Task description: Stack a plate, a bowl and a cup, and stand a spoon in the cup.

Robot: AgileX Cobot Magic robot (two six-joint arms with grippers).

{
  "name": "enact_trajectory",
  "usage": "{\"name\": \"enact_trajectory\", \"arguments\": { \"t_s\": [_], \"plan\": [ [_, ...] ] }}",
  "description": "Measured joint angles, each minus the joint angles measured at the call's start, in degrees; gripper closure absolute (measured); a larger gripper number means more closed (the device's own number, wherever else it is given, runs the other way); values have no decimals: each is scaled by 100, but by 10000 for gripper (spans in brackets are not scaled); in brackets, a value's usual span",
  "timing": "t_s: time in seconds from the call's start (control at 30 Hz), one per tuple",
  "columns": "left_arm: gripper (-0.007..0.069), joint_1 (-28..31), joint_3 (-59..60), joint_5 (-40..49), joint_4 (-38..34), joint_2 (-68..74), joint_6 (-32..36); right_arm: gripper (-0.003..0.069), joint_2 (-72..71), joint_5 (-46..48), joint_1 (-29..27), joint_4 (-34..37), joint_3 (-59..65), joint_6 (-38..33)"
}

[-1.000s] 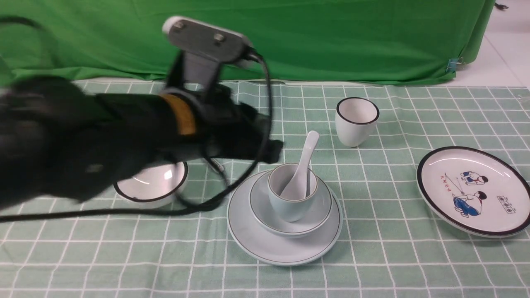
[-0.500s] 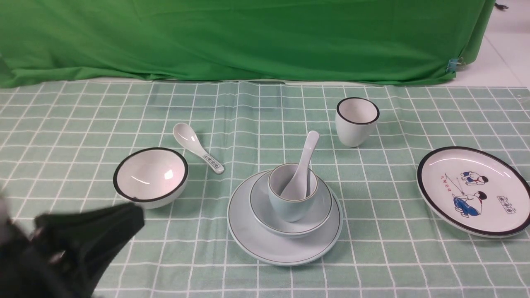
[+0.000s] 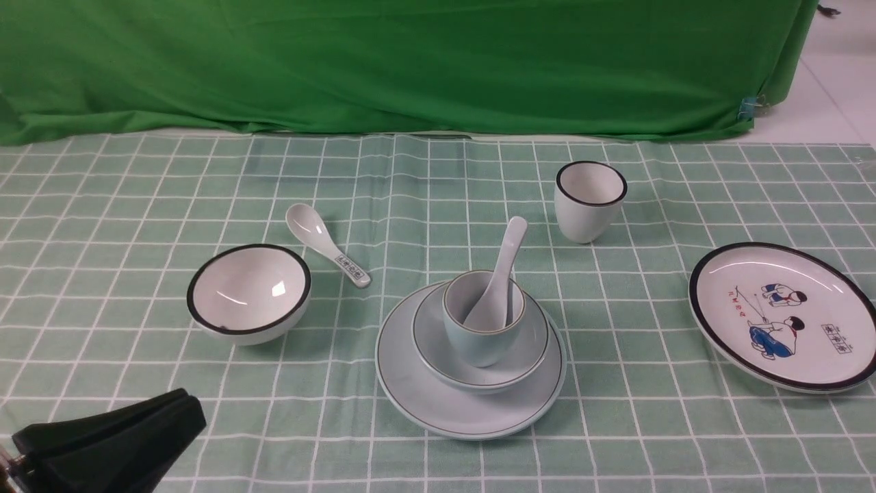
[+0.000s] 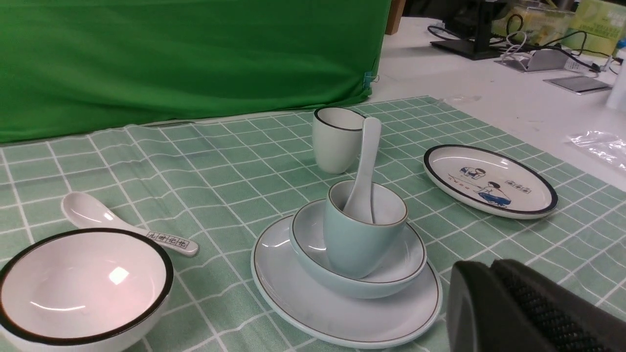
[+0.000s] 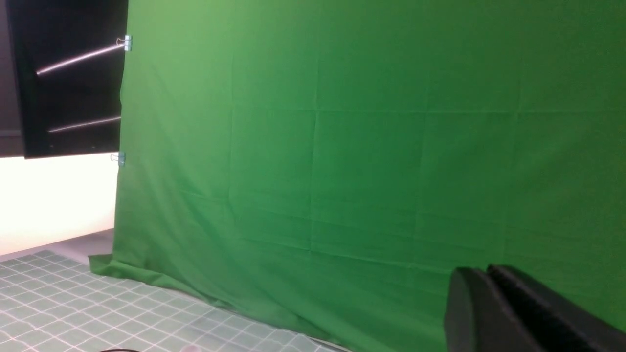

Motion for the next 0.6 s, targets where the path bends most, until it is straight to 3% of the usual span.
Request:
{"name": "enact_trajectory", "arguments": {
  "t_s": [0.37, 0.5, 0.6],
  "plan": [
    [613, 22, 6, 0, -37, -37, 108, 542, 0, 0, 0, -3, 0, 0],
    [613, 668, 208, -212, -372, -258, 473, 536, 0, 0, 0, -3, 0, 0],
    [613, 1694, 660, -543, -611, -537, 594, 529, 0, 0, 0, -3, 0, 0]
  ]
}}
